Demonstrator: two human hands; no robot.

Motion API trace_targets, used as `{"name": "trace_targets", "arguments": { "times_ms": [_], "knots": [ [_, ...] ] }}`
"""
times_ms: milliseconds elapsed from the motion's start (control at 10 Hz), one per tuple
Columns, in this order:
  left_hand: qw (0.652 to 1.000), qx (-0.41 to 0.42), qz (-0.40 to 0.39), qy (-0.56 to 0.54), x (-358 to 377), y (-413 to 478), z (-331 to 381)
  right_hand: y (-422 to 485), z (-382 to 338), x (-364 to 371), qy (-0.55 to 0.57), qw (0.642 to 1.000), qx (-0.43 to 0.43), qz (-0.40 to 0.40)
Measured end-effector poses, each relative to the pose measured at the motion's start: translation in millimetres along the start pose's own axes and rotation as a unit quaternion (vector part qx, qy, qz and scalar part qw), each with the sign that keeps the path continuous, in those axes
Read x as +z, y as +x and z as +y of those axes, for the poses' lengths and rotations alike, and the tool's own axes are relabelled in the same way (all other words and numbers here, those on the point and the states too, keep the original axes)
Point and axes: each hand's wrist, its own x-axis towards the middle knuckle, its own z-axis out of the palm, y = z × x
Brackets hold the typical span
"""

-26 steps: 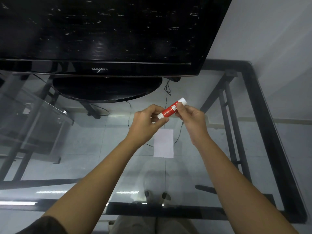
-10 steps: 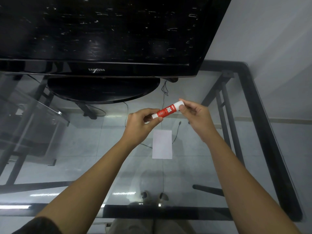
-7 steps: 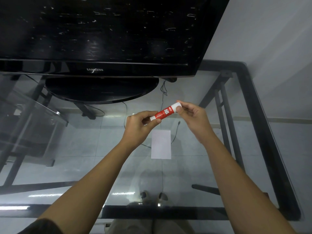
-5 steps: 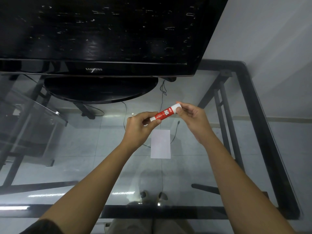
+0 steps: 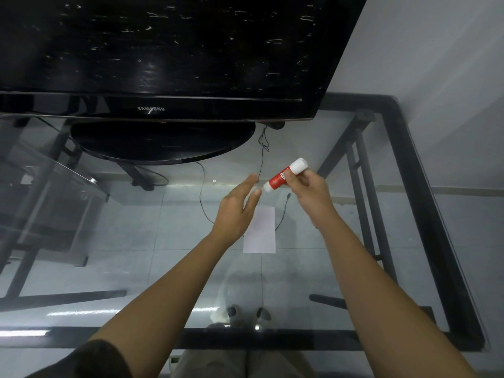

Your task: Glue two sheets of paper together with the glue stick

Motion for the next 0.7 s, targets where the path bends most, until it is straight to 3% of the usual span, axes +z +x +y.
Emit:
{"name": "trace_targets", "arguments": {
  "times_ms": [300,500,700],
  "knots": [
    [0.966,-0.046,-0.021,0.255,0.2,-47.6,-71.5,12.1,37.6,-17.7,-0.206,0.976,-0.048,0.047],
    [0.942,-0.058,-0.067,0.325,4.8,-61.6,-89.6,13.5,47.3,-14.8,-0.222,0.972,-0.054,0.057],
    [0.939,-0.039,-0.051,0.337,9.5,-60.2,-95.9,14.7,50.9,-16.2,-0.237,0.969,-0.048,0.047]
  ]
}}
